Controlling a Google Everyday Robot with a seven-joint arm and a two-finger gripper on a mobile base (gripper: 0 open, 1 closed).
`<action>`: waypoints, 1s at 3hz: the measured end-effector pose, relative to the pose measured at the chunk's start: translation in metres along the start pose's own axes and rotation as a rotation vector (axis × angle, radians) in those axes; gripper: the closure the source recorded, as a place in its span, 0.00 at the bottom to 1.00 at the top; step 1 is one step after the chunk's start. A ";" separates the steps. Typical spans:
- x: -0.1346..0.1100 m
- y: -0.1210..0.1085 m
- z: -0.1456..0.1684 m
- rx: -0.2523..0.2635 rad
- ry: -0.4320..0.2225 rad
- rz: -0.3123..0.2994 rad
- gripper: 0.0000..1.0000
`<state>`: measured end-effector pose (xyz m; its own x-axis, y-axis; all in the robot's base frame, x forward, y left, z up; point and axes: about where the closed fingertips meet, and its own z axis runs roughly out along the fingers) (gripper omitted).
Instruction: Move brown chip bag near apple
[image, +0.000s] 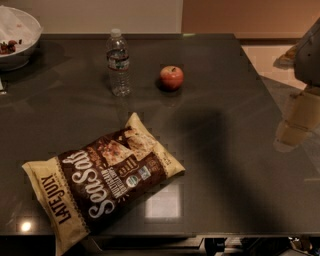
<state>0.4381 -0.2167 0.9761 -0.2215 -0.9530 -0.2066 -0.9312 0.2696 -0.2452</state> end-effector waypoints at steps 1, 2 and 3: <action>0.000 0.000 0.000 0.000 0.000 0.000 0.00; 0.000 0.000 0.000 0.000 0.000 0.000 0.00; -0.039 0.005 0.005 -0.024 -0.084 -0.075 0.00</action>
Offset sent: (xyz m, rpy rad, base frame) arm 0.0096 0.0720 -0.0016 0.1159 0.0039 0.1831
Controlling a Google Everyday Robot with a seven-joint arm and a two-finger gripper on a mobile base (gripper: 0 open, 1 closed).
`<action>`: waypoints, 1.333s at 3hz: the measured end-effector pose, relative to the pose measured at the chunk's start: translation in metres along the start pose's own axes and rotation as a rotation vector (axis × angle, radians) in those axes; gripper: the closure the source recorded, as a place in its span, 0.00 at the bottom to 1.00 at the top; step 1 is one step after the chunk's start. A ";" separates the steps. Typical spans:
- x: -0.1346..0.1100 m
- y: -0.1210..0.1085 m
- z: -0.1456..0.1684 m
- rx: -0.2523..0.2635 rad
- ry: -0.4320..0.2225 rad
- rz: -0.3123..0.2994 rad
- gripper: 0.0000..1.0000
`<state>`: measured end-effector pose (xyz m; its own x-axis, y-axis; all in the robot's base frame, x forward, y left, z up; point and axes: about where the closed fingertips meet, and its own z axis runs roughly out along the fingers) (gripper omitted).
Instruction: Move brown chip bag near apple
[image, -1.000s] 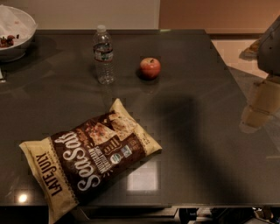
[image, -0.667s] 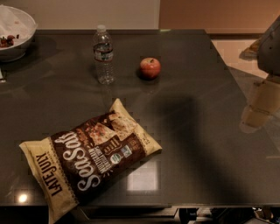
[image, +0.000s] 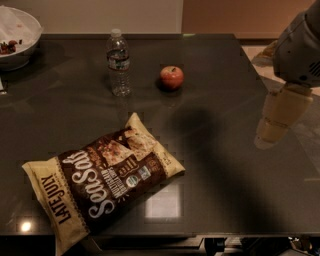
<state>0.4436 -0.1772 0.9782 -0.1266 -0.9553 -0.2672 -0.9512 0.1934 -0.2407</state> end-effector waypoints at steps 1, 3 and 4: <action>-0.032 0.009 0.016 -0.031 -0.070 -0.057 0.00; -0.094 0.044 0.081 -0.161 -0.196 -0.146 0.00; -0.111 0.058 0.114 -0.199 -0.209 -0.147 0.00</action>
Offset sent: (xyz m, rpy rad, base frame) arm -0.0100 0.1423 -0.0778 0.2085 0.1055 0.2840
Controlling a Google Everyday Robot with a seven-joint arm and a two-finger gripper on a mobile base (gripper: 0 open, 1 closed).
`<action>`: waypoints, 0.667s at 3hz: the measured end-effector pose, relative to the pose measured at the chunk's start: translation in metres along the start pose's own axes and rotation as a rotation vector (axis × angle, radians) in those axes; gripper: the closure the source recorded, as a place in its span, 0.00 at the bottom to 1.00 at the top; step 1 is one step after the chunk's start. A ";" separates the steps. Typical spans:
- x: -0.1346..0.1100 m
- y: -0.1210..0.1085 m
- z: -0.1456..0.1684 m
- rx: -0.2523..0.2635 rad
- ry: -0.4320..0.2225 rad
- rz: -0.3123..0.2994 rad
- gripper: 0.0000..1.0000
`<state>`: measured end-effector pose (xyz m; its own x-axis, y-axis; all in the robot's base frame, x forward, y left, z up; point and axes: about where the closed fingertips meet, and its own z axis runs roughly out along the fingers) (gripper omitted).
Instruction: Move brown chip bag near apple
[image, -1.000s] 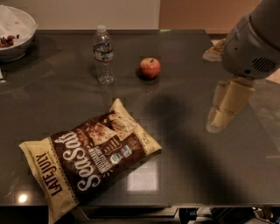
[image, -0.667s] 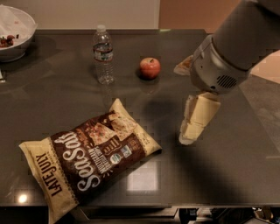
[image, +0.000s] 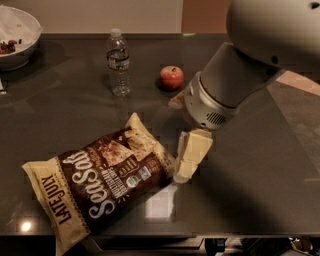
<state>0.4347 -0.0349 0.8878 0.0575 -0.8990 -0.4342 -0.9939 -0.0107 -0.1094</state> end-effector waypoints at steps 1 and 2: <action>-0.004 0.006 0.026 -0.026 -0.003 0.008 0.00; -0.006 0.011 0.041 -0.041 -0.003 0.013 0.00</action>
Offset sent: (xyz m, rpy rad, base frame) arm -0.0105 0.0303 -0.0545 0.0032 0.0678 0.0052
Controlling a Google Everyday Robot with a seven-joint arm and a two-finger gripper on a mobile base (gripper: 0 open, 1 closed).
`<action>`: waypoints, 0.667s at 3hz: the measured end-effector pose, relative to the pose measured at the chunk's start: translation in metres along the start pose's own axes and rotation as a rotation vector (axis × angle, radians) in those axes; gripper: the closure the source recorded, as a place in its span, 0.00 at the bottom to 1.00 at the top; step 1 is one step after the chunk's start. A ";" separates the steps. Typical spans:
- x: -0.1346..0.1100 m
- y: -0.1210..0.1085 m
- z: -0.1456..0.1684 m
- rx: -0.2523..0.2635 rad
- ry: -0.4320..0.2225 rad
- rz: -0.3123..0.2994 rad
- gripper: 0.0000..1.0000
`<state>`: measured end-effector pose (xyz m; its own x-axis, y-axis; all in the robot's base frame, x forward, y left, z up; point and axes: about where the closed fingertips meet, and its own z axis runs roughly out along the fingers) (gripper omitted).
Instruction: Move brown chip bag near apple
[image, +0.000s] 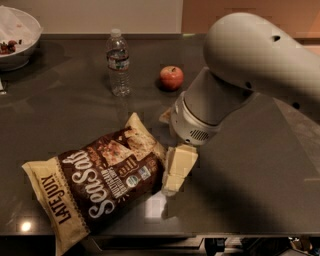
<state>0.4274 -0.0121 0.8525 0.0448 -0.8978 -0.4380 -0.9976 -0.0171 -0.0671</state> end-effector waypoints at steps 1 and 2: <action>0.000 0.001 0.004 0.006 0.003 0.013 0.19; 0.002 -0.001 0.004 0.012 0.004 0.031 0.41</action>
Offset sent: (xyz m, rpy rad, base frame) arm 0.0059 -0.0042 -0.0062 0.0014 0.0122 -0.0620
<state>0.4290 -0.0119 0.8486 0.0140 -0.8994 -0.4369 -0.9978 0.0158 -0.0644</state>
